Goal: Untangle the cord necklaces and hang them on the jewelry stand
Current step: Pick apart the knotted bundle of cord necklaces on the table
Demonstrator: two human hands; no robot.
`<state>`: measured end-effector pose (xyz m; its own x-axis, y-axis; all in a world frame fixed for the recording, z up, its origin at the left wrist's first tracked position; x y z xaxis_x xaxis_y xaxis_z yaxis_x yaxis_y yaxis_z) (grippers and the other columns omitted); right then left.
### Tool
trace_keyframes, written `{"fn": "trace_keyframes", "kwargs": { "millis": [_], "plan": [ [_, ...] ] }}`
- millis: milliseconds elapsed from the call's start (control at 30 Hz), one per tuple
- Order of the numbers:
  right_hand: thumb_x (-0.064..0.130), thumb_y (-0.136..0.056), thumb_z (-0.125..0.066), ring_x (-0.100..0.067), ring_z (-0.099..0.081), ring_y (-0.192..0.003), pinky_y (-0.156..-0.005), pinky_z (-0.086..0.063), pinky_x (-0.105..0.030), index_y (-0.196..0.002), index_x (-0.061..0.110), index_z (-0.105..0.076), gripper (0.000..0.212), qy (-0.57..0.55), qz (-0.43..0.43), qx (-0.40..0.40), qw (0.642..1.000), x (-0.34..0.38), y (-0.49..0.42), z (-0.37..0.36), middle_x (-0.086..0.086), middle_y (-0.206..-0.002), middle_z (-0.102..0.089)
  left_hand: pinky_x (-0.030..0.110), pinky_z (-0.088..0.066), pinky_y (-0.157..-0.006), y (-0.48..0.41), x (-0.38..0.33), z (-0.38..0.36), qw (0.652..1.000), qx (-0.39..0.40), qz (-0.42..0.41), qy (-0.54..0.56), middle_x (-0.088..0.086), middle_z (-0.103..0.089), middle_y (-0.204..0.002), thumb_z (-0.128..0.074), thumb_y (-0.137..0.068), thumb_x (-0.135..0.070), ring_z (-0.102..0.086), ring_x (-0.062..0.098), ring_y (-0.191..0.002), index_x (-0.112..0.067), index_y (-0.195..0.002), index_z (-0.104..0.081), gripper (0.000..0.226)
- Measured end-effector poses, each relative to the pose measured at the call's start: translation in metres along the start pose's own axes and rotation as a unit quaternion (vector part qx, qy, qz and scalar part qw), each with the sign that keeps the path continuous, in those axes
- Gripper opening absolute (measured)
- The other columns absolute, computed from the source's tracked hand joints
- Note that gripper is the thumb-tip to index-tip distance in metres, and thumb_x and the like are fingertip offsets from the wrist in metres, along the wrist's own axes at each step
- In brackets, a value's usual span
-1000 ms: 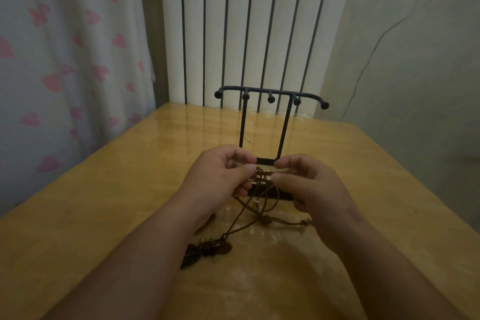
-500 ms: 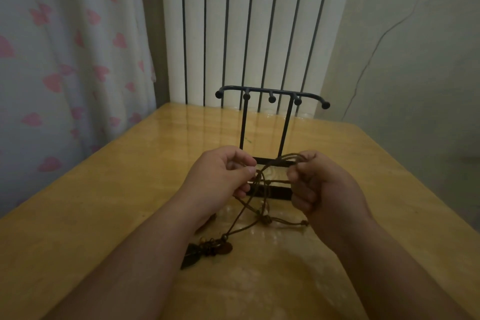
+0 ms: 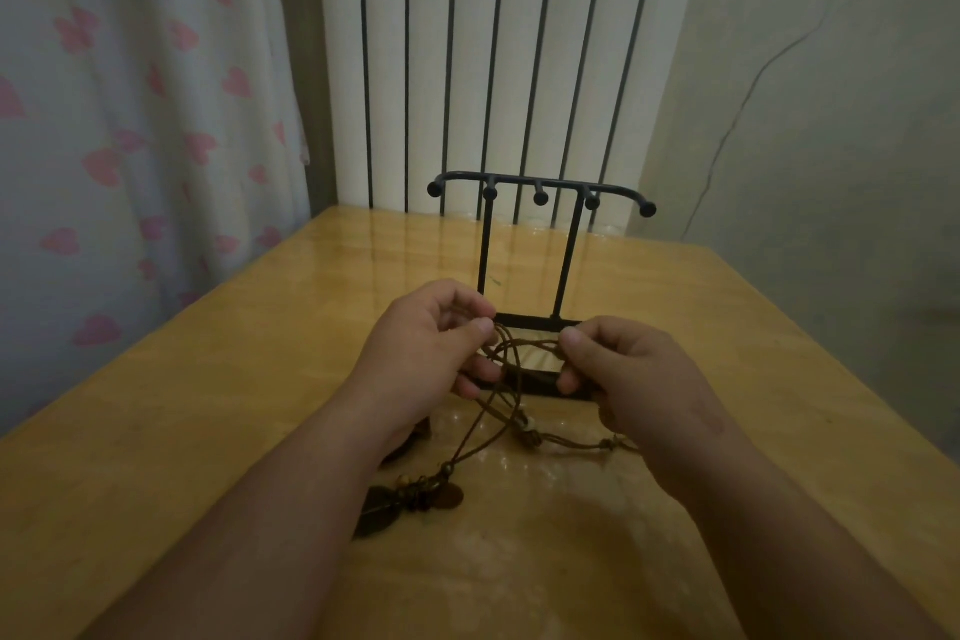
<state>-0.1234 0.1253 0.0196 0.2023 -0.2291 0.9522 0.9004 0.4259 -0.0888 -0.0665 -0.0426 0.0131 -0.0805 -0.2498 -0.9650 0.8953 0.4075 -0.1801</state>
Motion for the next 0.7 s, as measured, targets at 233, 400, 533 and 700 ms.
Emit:
{"fn": "trace_keyframes", "kwargs": {
  "millis": [233,400,533,700],
  "plan": [
    [0.012,-0.096,-0.052,-0.008,-0.042,-0.053,-0.053,-0.031,-0.026,-0.101,0.018,-0.072,0.021,-0.136,-0.002,0.057,0.989,0.001,0.002,-0.007,0.0,-0.079,-0.069,0.025,-0.052,-0.056,0.002,0.002,-0.005,0.999,0.026,0.021,-0.008,0.003,-0.068,-0.098,-0.052,-0.099,-0.012,-0.073,0.017,-0.074,-0.024,-0.099,-0.059,0.014],
    [0.006,-0.095,-0.052,-0.01,-0.038,-0.052,-0.053,-0.026,-0.028,-0.098,0.014,-0.074,0.024,-0.2,-0.022,0.059,0.978,-0.001,0.0,-0.007,-0.002,-0.08,-0.07,0.032,-0.059,-0.068,0.001,0.007,-0.008,0.998,0.038,0.043,0.038,0.009,-0.069,-0.096,-0.054,-0.097,-0.007,-0.074,0.02,-0.082,-0.02,-0.099,-0.063,0.015],
    [0.006,-0.092,-0.051,-0.013,-0.032,-0.053,-0.052,-0.023,-0.028,-0.096,0.007,-0.072,0.022,-0.235,-0.043,0.043,0.97,-0.006,-0.003,-0.002,-0.004,-0.072,-0.064,0.028,-0.058,-0.072,-0.002,0.009,-0.003,0.999,0.003,0.033,0.032,0.004,-0.073,-0.091,-0.059,-0.094,-0.006,-0.073,0.015,-0.082,-0.021,-0.098,-0.068,0.018],
    [0.031,-0.09,-0.059,-0.012,-0.051,-0.057,-0.057,-0.035,-0.026,-0.086,0.022,-0.074,0.017,0.012,0.002,-0.02,1.0,-0.003,-0.002,0.008,0.0,-0.065,-0.062,0.024,-0.057,-0.071,-0.001,0.006,-0.002,1.0,-0.012,0.024,0.017,0.001,-0.074,-0.088,-0.06,-0.094,-0.006,-0.073,0.01,-0.079,-0.022,-0.098,-0.069,0.019]
  ]
}}
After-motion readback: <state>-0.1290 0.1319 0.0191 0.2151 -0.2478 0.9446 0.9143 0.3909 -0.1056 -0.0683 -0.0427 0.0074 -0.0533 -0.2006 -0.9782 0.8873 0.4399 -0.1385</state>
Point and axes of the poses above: each hand's wrist, its own y-axis away from the middle knuckle, its own z-axis out of the back of the hand, x = y × z, the point moved 6 cm from there along -y, towards the middle knuckle
